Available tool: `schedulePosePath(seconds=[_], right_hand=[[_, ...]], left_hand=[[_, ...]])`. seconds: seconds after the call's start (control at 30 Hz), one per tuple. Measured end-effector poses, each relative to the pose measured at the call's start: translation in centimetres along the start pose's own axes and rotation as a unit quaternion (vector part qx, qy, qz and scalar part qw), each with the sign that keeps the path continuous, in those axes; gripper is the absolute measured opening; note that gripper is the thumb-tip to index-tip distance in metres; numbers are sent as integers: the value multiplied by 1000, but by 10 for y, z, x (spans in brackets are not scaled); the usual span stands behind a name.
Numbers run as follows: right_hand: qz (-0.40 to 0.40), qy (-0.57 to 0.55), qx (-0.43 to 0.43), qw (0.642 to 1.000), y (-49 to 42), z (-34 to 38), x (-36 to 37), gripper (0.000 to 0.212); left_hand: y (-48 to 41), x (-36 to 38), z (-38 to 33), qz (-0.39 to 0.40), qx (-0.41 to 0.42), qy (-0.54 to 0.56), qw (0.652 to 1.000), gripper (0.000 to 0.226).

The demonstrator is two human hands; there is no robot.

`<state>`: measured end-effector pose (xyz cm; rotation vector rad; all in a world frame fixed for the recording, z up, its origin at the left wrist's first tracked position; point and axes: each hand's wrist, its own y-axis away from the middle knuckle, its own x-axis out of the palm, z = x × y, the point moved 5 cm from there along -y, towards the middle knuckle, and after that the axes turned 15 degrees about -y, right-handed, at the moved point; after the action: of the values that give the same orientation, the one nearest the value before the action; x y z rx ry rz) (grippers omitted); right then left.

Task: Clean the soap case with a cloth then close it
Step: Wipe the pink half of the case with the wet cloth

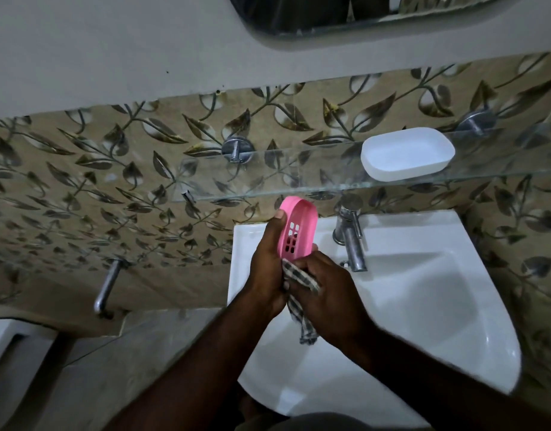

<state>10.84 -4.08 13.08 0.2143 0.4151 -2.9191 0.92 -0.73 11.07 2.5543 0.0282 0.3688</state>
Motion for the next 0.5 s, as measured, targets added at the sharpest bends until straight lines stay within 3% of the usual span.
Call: schedulePosePath(seconds=[0.07,0.13,0.23,0.3,0.4,0.5], right_hand=[[76,95,-27,992,3,-7,-6,16],[100,133,-30,986,3,-13,-13,20],[36,30,13,999,-3,-4,-6,5],[6,-31,29,999,-2,4,2,10],[58,69,-47,995,3,11,0,18],[137,214,-97,962,1,6,-8,25]], left_hand=[[-2,-5,3,-14,-17,-29,999,72],[-3,-8,6,-19,-24,-29,999,71],[-2,-6,6,-4,-12,-11,1000,74],[1,-3,5,20,1,11,1000,73],[4,-8,2,30,4,19,999,79],[4,-12,5,28,5,45,999,81]])
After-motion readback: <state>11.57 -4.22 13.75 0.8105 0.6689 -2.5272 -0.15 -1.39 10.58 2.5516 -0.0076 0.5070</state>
